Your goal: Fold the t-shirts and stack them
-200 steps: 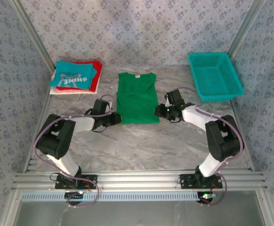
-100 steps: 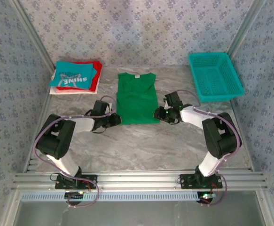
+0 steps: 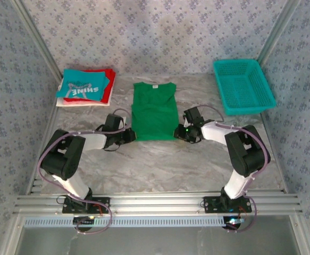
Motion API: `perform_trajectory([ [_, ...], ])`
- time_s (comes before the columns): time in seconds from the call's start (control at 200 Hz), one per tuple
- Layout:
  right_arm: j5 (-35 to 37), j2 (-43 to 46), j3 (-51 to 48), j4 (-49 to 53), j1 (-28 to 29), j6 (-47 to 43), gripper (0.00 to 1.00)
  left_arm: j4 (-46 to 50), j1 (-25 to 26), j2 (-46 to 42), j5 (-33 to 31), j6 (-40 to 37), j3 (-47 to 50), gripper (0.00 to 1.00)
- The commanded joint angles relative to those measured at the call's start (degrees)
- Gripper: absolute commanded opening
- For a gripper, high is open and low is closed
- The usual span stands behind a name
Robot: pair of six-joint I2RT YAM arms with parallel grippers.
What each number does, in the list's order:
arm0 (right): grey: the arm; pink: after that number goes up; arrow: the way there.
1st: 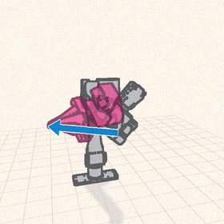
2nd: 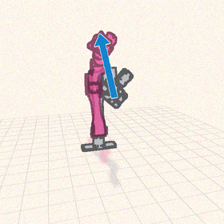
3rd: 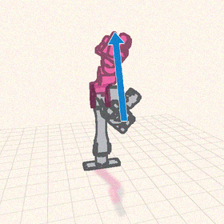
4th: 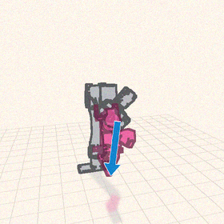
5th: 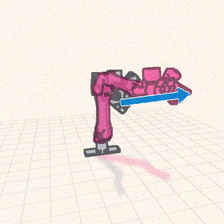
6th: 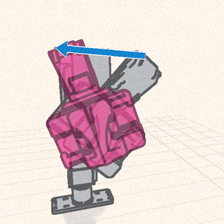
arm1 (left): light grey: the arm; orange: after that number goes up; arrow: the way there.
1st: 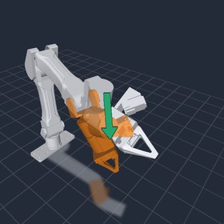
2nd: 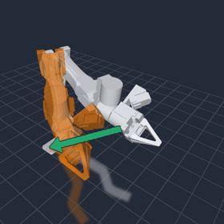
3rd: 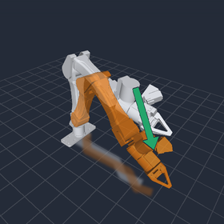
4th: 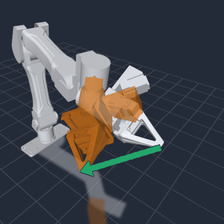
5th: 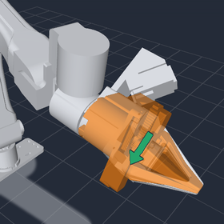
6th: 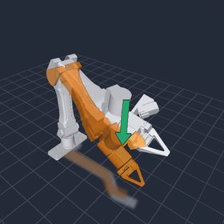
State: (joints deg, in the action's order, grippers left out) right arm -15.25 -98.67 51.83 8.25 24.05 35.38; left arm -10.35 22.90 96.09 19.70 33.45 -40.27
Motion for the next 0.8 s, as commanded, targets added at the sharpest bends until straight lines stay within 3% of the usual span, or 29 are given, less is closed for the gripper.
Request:
perform_trajectory([
  [0.0,-0.5,0.1,-0.1,-0.3,0.3,1.5,0.15,1.6,-0.3,-1.3,-0.5,0.0,1.1,0.03],
  [0.15,-0.2,2.3,-1.0,-0.2,0.2,1.2,0.00,2.9,-0.7,-3.7,-0.9,-0.1,1.7,0.00],
  [0.34,-0.5,5.9,-5.5,0.1,0.1,1.1,0.00,4.6,-0.7,-8.6,0.2,-0.5,5.5,0.00],
  [0.515,-1.0,13.8,-15.6,0.1,3.8,4.2,0.00,11.2,1.1,-16.6,0.5,0.7,11.7,0.00],
  [0.665,2.8,29.4,-24.7,5.2,11.0,12.9,0.00,19.6,8.6,-31.1,-1.1,8.2,18.5,0.00],
  [0.794,8.9,46.4,-28.4,13.8,18.6,22.1,0.00,33.9,19.9,-51.4,-10.6,18.9,21.8,0.00],
])
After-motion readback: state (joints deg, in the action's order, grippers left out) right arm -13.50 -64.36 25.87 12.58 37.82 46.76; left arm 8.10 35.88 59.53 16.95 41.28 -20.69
